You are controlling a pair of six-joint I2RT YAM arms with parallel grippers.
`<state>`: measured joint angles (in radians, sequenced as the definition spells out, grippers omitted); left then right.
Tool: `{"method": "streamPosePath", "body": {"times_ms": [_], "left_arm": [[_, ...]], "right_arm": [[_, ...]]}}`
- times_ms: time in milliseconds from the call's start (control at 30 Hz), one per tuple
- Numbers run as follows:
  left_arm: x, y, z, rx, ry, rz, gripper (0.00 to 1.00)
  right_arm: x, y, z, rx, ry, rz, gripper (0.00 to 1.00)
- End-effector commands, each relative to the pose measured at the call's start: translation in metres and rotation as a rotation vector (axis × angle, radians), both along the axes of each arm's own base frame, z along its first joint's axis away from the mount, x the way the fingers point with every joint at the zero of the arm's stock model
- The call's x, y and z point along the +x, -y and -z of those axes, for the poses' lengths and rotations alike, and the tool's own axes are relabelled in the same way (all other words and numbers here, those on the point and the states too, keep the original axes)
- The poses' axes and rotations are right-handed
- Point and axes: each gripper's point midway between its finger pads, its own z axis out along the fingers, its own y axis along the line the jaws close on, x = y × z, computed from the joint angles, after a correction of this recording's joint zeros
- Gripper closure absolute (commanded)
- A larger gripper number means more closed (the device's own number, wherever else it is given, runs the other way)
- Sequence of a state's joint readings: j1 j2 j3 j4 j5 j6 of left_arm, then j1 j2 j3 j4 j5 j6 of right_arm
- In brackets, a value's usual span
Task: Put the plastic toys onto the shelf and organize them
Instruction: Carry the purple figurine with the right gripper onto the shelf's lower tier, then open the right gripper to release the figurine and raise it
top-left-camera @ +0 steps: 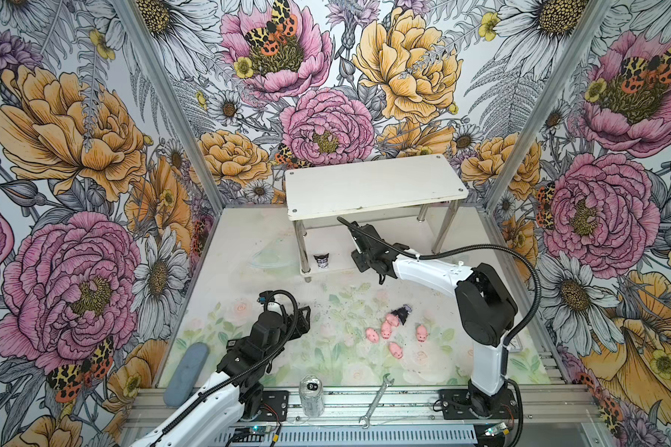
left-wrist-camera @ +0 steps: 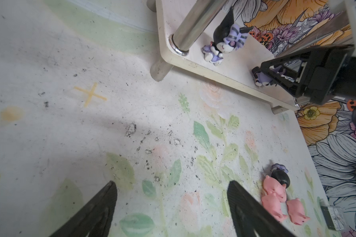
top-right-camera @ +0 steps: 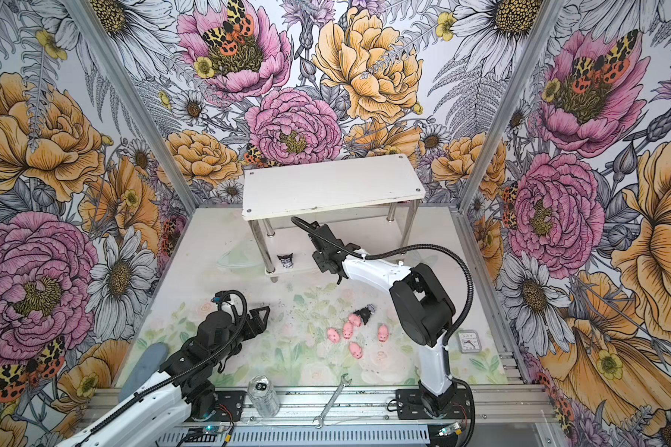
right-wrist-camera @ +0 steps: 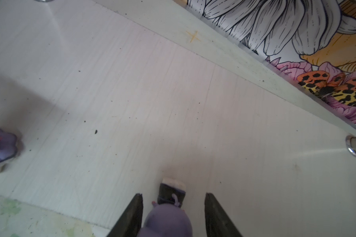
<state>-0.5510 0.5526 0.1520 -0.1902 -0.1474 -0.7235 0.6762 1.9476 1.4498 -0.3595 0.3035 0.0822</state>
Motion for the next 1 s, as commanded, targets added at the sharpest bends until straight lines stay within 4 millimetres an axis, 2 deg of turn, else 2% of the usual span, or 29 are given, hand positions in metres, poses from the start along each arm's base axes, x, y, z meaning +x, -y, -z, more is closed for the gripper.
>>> {"method": "streamPosePath", "body": {"times_ms": [0, 167, 433, 767, 967], "left_arm": [[-0.001, -0.005, 0.007, 0.024, -0.009, -0.007, 0.14], [-0.001, -0.005, 0.008, 0.022, -0.012, -0.008, 0.14], [-0.002, -0.006, 0.006, 0.018, -0.007, -0.009, 0.14], [-0.002, -0.003, 0.0, 0.004, 0.002, 0.004, 0.14], [-0.003, 0.0, -0.004, -0.013, 0.01, 0.016, 0.14]], "right_arm": [[0.01, 0.001, 0.0, 0.015, 0.013, 0.046, 0.87], [0.009, 0.001, 0.001, 0.015, 0.01, 0.042, 0.83], [0.006, 0.004, -0.006, 0.018, 0.019, 0.039, 0.59], [-0.002, 0.013, -0.042, 0.042, 0.07, 0.05, 0.28], [-0.013, 0.016, -0.06, 0.098, 0.08, 0.054, 0.23]]}}
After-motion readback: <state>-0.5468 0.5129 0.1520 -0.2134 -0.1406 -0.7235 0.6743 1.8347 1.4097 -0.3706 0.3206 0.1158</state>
